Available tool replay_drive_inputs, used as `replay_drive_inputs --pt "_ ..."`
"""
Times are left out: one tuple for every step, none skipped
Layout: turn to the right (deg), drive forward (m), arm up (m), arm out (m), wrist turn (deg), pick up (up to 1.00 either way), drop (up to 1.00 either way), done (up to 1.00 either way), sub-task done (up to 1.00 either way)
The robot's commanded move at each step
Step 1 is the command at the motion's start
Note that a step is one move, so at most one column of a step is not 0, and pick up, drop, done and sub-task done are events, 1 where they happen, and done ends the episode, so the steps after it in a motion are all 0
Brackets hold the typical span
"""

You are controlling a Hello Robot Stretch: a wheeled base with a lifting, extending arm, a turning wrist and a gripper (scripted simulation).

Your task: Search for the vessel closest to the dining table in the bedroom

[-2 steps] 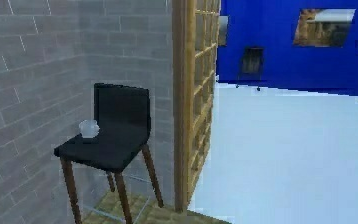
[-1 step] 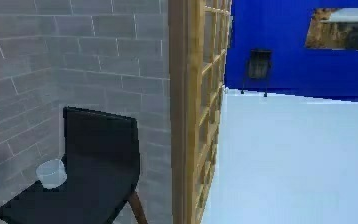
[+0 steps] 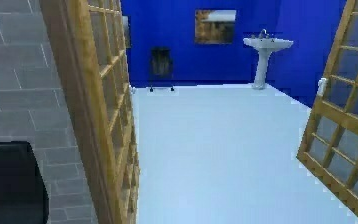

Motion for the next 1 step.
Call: replay_drive_inputs --pt "0.0 0.2 0.0 0.0 0.0 0.0 0.0 0.0 0.0"
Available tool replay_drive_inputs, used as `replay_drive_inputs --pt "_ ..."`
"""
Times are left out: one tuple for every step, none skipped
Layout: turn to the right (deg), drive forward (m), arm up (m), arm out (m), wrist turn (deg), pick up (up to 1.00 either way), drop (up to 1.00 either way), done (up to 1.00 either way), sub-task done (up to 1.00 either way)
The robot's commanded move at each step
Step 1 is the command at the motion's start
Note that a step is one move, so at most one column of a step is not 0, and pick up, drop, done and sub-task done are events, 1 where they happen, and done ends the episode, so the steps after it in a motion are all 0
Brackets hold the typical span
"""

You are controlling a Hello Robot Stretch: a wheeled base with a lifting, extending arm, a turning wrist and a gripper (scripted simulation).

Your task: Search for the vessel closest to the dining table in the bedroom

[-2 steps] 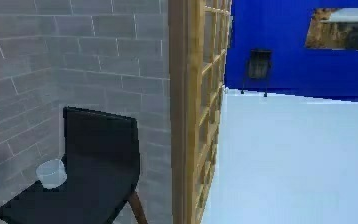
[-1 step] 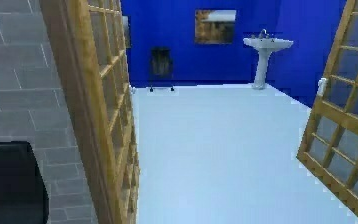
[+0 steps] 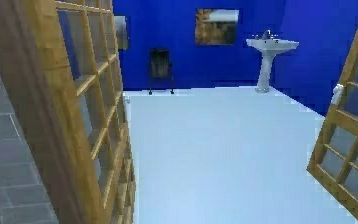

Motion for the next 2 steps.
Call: replay_drive_inputs --pt "45.0 0.0 0.0 0.0 0.0 0.0 0.0 0.0 0.0" --pt "9.0 0.0 0.0 0.0 0.0 0.0 0.0 0.0 0.0"
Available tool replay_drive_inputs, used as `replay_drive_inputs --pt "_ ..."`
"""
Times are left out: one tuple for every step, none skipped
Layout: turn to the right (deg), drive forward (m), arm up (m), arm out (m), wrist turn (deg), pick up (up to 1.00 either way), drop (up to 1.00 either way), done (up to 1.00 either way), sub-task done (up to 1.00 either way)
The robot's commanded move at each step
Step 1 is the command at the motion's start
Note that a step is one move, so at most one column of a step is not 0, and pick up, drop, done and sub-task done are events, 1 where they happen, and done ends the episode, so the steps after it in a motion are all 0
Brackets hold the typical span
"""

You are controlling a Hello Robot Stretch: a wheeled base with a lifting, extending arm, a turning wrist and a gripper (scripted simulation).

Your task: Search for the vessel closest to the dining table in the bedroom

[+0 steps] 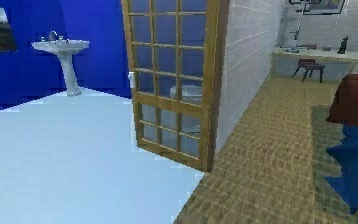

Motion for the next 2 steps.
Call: replay_drive_inputs --pt "0.0 0.3 0.0 0.0 0.0 0.0 0.0 0.0 0.0" --pt "36.0 0.0 0.0 0.0 0.0 0.0 0.0 0.0 0.0"
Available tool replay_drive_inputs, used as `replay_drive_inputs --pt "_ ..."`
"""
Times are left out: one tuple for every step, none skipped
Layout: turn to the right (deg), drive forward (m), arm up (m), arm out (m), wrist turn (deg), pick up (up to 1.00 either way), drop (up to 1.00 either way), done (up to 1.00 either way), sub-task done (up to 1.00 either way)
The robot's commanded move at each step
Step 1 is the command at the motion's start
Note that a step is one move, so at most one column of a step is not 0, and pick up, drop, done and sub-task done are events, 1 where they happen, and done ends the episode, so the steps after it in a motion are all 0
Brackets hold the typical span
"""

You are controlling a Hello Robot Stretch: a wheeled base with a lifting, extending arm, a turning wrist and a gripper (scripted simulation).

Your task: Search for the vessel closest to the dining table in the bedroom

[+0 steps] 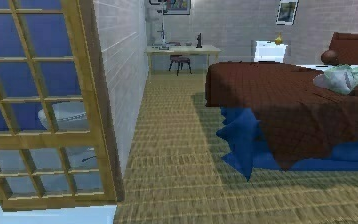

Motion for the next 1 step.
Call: replay_drive_inputs --pt "3.0 0.0 0.0 0.0 0.0 0.0 0.0 0.0 0.0"
